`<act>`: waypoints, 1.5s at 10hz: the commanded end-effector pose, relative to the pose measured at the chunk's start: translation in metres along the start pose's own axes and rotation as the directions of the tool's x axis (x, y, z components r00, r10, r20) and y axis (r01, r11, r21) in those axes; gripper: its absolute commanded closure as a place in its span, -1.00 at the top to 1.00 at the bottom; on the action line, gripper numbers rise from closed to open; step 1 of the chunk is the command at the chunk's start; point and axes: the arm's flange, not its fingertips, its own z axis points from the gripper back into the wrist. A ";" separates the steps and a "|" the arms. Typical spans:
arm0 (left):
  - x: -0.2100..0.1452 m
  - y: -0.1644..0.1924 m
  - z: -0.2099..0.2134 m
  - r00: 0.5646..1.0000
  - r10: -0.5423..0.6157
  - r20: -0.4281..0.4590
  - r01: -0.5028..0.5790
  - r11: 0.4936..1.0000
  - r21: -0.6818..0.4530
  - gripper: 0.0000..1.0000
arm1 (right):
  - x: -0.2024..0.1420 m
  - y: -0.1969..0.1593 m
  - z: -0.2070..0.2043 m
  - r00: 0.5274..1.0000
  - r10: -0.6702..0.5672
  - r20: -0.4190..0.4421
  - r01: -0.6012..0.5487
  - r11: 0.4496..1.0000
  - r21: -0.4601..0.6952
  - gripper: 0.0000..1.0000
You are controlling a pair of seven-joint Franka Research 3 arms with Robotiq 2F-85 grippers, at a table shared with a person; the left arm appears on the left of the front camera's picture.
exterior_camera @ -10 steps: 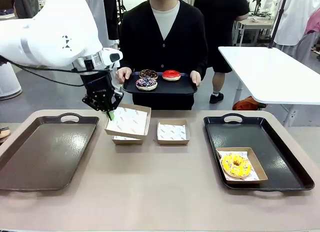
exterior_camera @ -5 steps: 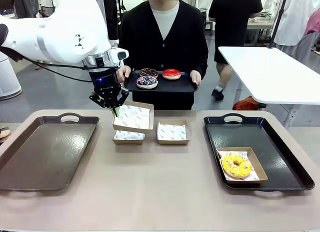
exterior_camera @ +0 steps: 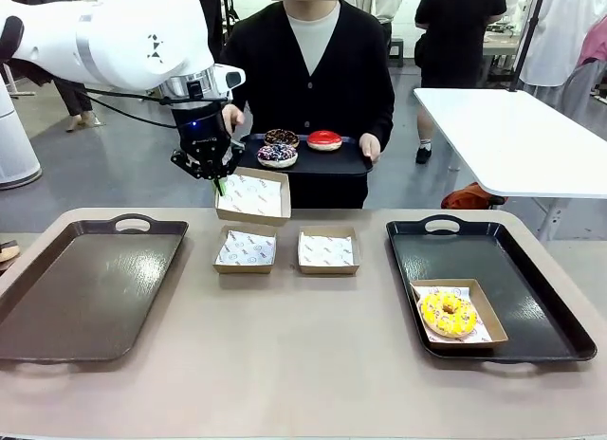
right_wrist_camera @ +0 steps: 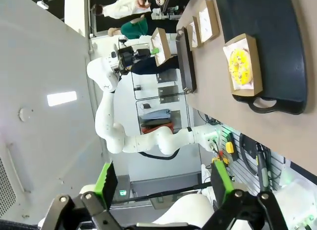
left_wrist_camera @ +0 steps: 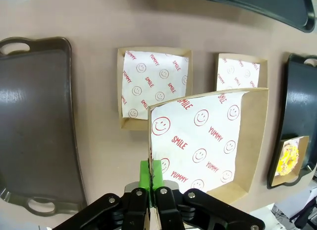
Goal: Individually package the donuts and arrange them on the tray.
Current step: Place the picked Paper togo box on the Handle tray while simultaneously picking up another Paper togo box from the table with the other hand.
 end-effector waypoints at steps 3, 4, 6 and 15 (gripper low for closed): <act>0.005 0.000 -0.001 1.000 0.007 -0.004 -0.007 1.000 0.001 -1.00 | 0.001 -0.003 0.000 1.000 -0.006 0.000 0.006 1.000 0.002 1.00; 0.005 0.000 -0.001 1.000 0.007 -0.004 -0.007 1.000 0.001 -1.00 | 0.001 -0.003 0.000 1.000 -0.006 0.000 0.006 1.000 0.002 1.00; 0.005 0.000 -0.001 1.000 0.007 -0.004 -0.007 1.000 0.001 -1.00 | 0.001 -0.003 0.000 1.000 -0.006 0.000 0.006 1.000 0.002 1.00; 0.005 0.000 -0.001 1.000 0.007 -0.004 -0.007 1.000 0.001 -1.00 | 0.001 -0.003 0.000 1.000 -0.006 0.000 0.006 1.000 0.002 1.00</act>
